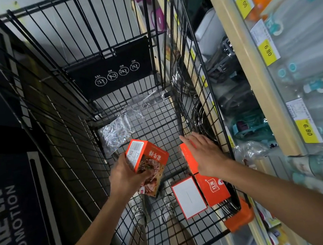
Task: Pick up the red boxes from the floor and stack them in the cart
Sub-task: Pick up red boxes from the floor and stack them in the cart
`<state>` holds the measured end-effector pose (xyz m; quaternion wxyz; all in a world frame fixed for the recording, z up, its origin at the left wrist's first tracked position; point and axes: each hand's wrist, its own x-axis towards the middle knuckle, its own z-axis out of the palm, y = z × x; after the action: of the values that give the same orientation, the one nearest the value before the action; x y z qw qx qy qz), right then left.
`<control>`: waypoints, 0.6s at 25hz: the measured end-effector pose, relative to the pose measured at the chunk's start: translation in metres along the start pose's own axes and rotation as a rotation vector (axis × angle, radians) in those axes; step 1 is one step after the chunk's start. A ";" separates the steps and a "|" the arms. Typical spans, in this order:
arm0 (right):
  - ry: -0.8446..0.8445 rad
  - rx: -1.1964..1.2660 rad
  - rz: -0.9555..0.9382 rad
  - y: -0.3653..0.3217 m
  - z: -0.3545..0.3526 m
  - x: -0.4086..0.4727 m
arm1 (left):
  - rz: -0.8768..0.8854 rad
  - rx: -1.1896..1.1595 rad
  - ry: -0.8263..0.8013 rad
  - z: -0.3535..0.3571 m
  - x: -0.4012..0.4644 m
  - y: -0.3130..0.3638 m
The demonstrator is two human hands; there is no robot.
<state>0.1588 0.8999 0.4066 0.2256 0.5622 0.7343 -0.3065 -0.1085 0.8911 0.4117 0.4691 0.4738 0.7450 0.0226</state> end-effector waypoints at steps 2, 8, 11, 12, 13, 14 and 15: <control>0.102 0.063 -0.028 0.002 -0.001 -0.006 | -0.025 0.094 -0.091 0.011 0.009 0.002; 0.246 0.217 -0.031 0.006 -0.008 -0.017 | 0.002 0.248 -0.252 0.036 0.028 0.012; 0.265 0.243 -0.033 0.007 -0.006 -0.017 | 0.025 0.278 -0.296 0.043 0.039 0.018; 0.269 0.255 -0.031 0.007 -0.005 -0.017 | 0.030 0.304 -0.315 0.044 0.044 0.021; 0.277 0.266 -0.028 0.007 -0.004 -0.016 | 0.033 0.343 -0.335 0.044 0.049 0.025; 0.284 0.275 -0.023 0.008 -0.004 -0.015 | 0.028 0.392 -0.360 0.045 0.054 0.030; 0.289 0.280 -0.018 0.008 -0.003 -0.013 | 0.026 0.432 -0.387 0.046 0.060 0.034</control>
<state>0.1701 0.8943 0.4162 0.0347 0.6195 0.7142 -0.3239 -0.0588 0.9347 0.3623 0.4906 0.5678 0.6228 -0.2214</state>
